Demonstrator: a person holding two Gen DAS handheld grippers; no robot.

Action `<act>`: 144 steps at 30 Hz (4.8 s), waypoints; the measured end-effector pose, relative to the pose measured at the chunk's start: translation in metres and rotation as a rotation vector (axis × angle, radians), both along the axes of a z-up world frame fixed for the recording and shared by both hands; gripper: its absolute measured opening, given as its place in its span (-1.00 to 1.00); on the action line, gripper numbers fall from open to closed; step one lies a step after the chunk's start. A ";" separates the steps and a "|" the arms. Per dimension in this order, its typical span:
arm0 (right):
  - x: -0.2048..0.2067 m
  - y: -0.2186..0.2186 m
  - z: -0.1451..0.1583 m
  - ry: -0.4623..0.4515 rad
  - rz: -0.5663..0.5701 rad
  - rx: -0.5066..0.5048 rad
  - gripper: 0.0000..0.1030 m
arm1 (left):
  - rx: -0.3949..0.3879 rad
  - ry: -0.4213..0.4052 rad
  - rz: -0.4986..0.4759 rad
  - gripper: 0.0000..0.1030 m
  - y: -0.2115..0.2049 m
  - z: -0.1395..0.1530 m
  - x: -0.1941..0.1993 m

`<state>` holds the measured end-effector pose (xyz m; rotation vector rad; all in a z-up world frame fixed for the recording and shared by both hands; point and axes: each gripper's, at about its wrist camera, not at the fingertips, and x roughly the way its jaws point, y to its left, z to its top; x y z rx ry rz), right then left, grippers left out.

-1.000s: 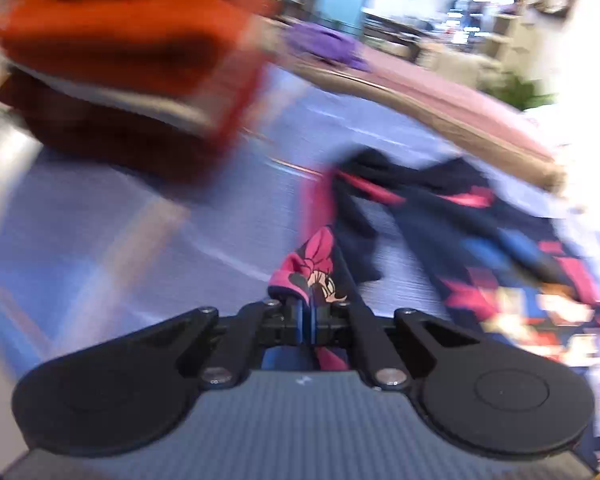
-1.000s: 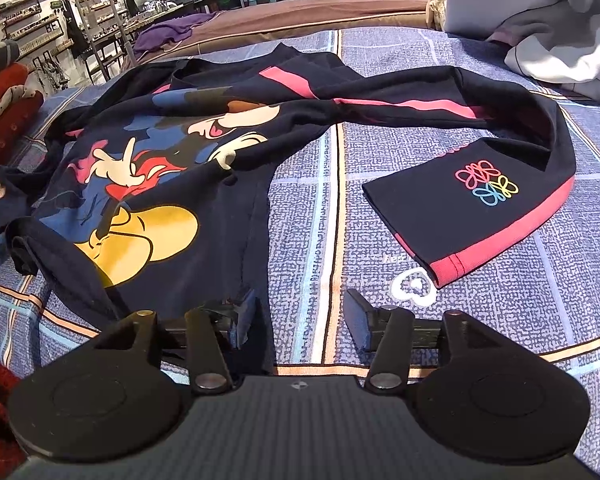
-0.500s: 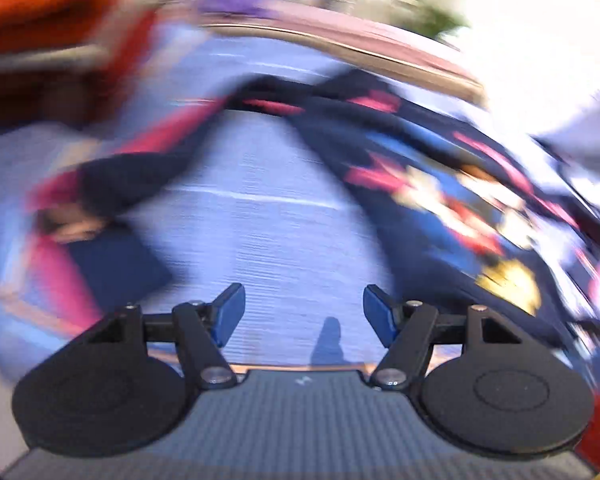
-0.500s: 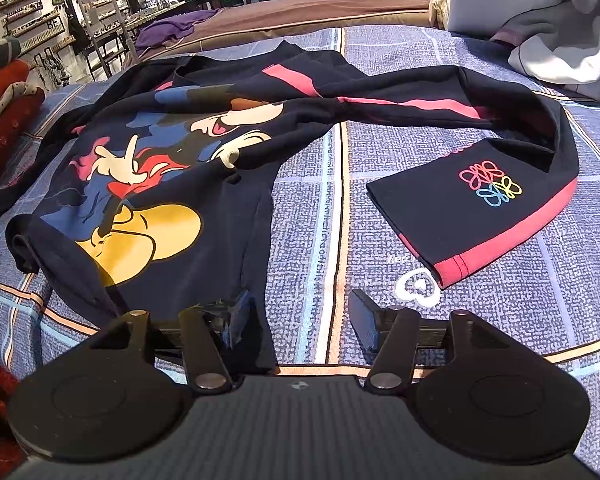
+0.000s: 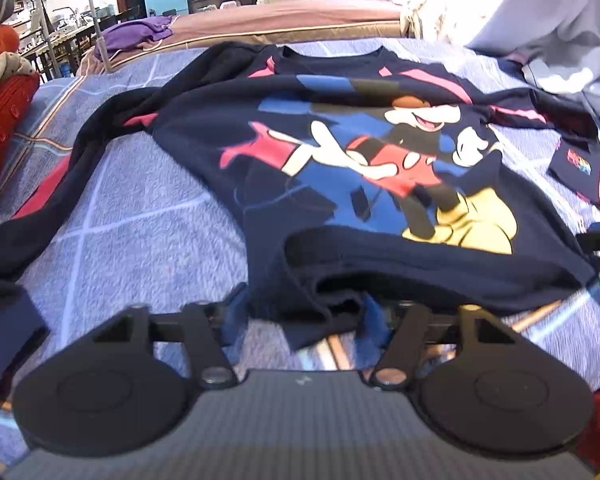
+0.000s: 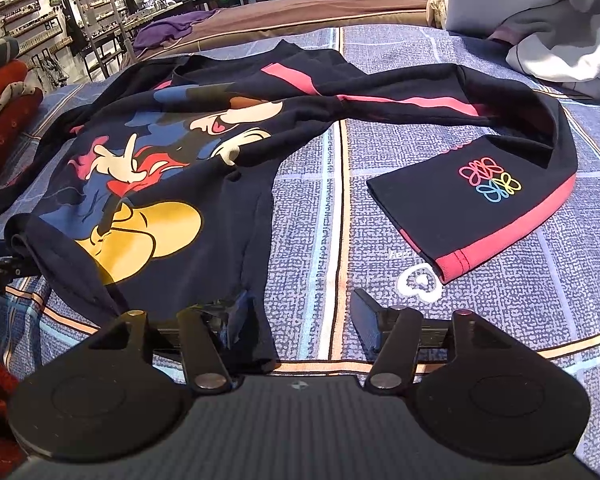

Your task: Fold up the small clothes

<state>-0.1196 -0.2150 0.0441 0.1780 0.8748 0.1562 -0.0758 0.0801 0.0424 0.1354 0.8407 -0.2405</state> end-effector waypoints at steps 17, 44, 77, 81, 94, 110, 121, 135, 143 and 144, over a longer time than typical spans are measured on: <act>-0.004 -0.001 0.012 0.007 0.012 0.141 0.84 | 0.190 -0.082 0.119 -0.54 0.087 0.059 -0.007; 0.013 0.075 0.006 0.083 0.304 0.167 -0.01 | 0.255 -0.112 -0.034 -0.37 0.089 -0.006 0.031; -0.035 -0.016 0.038 0.094 0.168 0.400 -0.79 | -0.218 0.044 -0.023 0.51 0.107 0.017 0.015; -0.034 -0.019 0.035 0.098 0.161 0.399 -0.79 | -0.188 0.094 -0.020 0.05 0.094 -0.005 0.025; -0.026 -0.019 0.061 0.060 0.194 0.446 -0.79 | -0.355 0.000 0.064 -0.90 0.128 0.068 -0.005; -0.037 0.011 0.002 0.211 0.227 0.236 -0.45 | -0.197 0.155 0.233 -0.46 0.162 0.018 -0.028; -0.016 -0.096 0.026 0.022 -0.213 0.244 0.28 | -0.119 -0.031 0.122 0.87 0.111 0.085 -0.016; 0.024 -0.133 -0.057 0.012 -0.553 0.716 -0.65 | -0.177 0.067 -0.089 0.92 -0.014 0.067 0.019; -0.010 -0.142 -0.043 0.006 -0.395 0.943 -0.82 | -0.157 0.116 -0.191 0.95 -0.054 0.058 0.021; -0.013 -0.140 -0.039 -0.002 -0.347 0.996 -0.82 | -0.170 0.125 -0.200 0.95 -0.057 0.057 0.021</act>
